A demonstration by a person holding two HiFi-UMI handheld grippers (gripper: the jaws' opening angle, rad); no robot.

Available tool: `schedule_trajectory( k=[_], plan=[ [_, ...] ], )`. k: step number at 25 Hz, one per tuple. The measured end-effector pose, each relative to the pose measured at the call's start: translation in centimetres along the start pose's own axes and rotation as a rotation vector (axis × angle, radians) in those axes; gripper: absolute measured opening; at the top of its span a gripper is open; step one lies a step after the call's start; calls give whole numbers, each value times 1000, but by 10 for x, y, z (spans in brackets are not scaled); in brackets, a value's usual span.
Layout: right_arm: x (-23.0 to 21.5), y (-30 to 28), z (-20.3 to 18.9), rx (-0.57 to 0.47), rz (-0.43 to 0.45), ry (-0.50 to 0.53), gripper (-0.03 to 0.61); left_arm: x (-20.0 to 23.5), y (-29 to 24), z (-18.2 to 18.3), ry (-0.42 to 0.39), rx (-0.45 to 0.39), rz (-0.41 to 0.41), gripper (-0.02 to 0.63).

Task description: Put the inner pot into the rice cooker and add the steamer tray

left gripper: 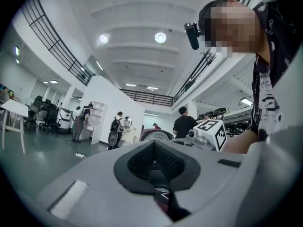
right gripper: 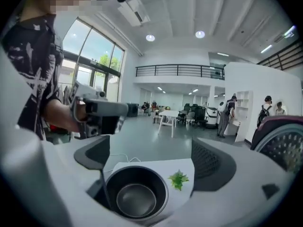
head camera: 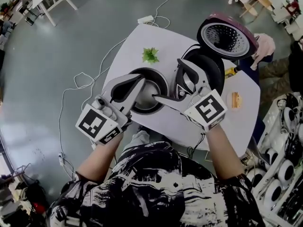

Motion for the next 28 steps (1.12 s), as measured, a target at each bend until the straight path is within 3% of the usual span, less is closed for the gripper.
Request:
schedule_trajectory(
  k=[10, 20, 22, 24, 25, 28],
  plan=[
    [-29, -171, -135, 544, 123, -94, 525, 71, 54, -21, 85, 0, 100, 5],
    [-33, -236, -229, 908, 252, -83, 496, 94, 94, -38, 128, 27, 188, 5],
    [-35, -238, -239, 979, 256, -57, 413, 97, 99, -39, 134, 30, 201, 5],
    [-39, -240, -241, 1032, 261, -17, 176, 100, 102, -40, 136, 30, 212, 5],
    [-40, -242, -241, 1053, 275, 6, 97, 102, 103, -40, 137, 30, 215, 5],
    [-41, -245, -242, 1112, 318, 55, 16, 106, 103, -39, 138, 29, 222, 5]
  ],
)
Point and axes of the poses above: the fingertips, and each gripper's own axes: y backward along the fingers, x to its left, z out of its top, the point moved 7 cm from there along y, backward along the fingers, and after that the axes turned 2 degrees about x, right-handed, at the moved point
